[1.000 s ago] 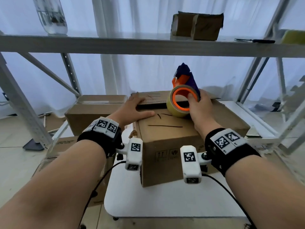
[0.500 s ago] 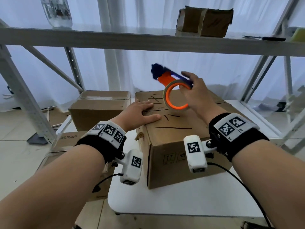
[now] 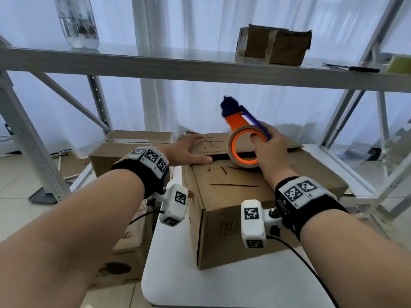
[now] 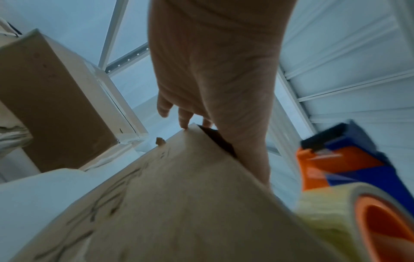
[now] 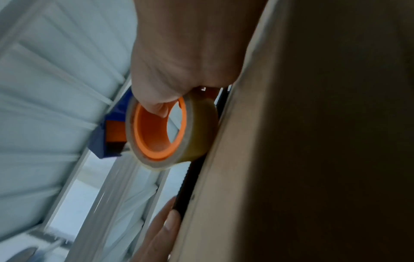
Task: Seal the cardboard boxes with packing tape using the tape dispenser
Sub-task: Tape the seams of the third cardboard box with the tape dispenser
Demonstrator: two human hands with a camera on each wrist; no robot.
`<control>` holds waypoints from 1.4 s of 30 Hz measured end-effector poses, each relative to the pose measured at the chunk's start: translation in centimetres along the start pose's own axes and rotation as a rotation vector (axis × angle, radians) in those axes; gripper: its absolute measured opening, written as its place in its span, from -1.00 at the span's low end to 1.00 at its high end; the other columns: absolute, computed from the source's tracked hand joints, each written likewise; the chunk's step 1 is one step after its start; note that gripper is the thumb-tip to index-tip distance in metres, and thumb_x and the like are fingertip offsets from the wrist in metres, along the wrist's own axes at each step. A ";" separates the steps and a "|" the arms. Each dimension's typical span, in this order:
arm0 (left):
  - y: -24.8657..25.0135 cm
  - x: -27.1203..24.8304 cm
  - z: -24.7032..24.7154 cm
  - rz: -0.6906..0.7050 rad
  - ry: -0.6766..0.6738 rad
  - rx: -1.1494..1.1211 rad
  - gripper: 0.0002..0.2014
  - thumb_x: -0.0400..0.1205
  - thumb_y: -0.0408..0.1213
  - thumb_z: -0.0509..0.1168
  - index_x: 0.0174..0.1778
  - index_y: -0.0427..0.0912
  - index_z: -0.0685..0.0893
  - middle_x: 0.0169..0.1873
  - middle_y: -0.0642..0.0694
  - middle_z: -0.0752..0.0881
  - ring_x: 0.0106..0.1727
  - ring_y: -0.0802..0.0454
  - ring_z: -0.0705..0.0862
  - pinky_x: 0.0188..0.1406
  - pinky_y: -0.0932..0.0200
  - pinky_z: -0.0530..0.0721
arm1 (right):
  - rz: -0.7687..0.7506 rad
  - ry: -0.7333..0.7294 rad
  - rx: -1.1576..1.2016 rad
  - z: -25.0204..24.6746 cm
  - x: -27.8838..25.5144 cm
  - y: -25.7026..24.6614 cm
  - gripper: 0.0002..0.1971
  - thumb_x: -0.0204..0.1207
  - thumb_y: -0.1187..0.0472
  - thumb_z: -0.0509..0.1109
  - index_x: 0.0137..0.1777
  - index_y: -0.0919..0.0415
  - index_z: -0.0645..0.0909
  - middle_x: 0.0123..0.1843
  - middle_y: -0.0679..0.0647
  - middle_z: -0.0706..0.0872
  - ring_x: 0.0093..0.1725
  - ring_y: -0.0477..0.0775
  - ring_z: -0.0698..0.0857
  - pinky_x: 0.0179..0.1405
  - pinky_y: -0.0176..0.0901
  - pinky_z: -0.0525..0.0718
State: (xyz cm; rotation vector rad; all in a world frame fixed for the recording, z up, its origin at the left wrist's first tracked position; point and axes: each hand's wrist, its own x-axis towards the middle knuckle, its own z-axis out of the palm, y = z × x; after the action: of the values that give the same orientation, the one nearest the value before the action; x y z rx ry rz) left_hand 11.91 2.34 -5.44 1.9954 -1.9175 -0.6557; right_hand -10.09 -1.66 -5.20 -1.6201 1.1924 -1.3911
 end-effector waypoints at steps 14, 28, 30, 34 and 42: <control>-0.5 2.1 1.4 -0.079 0.134 -0.193 -0.22 0.36 0.38 0.36 0.47 0.19 0.34 0.50 -0.13 0.20 0.48 -0.24 0.34 0.48 -0.17 0.39 | 0.002 0.087 0.103 -0.2 -0.5 1.2 -0.65 0.59 0.28 0.33 0.37 0.12 0.57 0.14 0.00 0.67 0.06 -0.10 0.63 -0.03 -0.44 0.58; 0.5 -6.0 2.0 -0.061 -0.099 -0.148 -0.05 0.17 0.47 0.31 0.54 0.47 0.17 0.60 -0.05 -0.40 0.65 -0.32 -0.09 0.61 -0.14 0.05 | -0.234 -0.012 -0.082 -1.7 -3.2 0.6 -0.63 0.60 0.26 0.34 0.41 0.09 0.53 0.24 0.02 0.62 0.19 -0.09 0.57 0.20 -0.37 0.57; 0.9 -6.8 2.3 -0.051 -0.161 -0.070 -0.01 0.15 0.52 0.31 0.53 0.53 0.08 0.60 -0.01 -0.45 0.65 -0.32 -0.22 0.62 -0.26 -0.05 | -0.250 -0.039 -0.111 -1.8 -3.8 0.2 -0.60 0.60 0.28 0.34 0.43 0.09 0.50 0.22 -0.05 0.55 0.15 -0.16 0.53 0.09 -0.61 0.49; 1.5 -7.8 3.4 -0.018 -0.140 -0.047 -0.03 0.18 0.52 0.28 0.55 0.50 0.10 0.63 0.11 -0.36 0.65 -0.27 -0.22 0.59 -0.37 0.00 | -0.180 -0.148 -0.211 -1.7 -3.9 -1.0 -0.46 0.58 0.14 0.38 0.55 0.09 0.36 0.22 -0.06 0.43 0.18 -0.12 0.48 0.18 -0.42 0.48; 1.0 -7.6 5.0 0.078 0.042 -0.112 -0.31 0.44 0.33 0.30 0.51 0.35 0.33 0.64 0.19 0.01 0.66 -0.20 -0.13 0.61 -0.29 -0.07 | -0.257 -0.471 -0.548 -1.6 -1.9 -4.8 -0.43 0.47 -0.18 0.42 0.33 0.21 0.52 0.14 0.14 0.65 0.05 0.07 0.65 0.07 -0.11 0.62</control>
State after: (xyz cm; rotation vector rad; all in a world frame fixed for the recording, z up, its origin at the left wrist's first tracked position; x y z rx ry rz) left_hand 8.41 10.33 -8.28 1.8425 -1.8806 -0.6804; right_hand -10.65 1.86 -1.12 -2.3889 1.1585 -0.7683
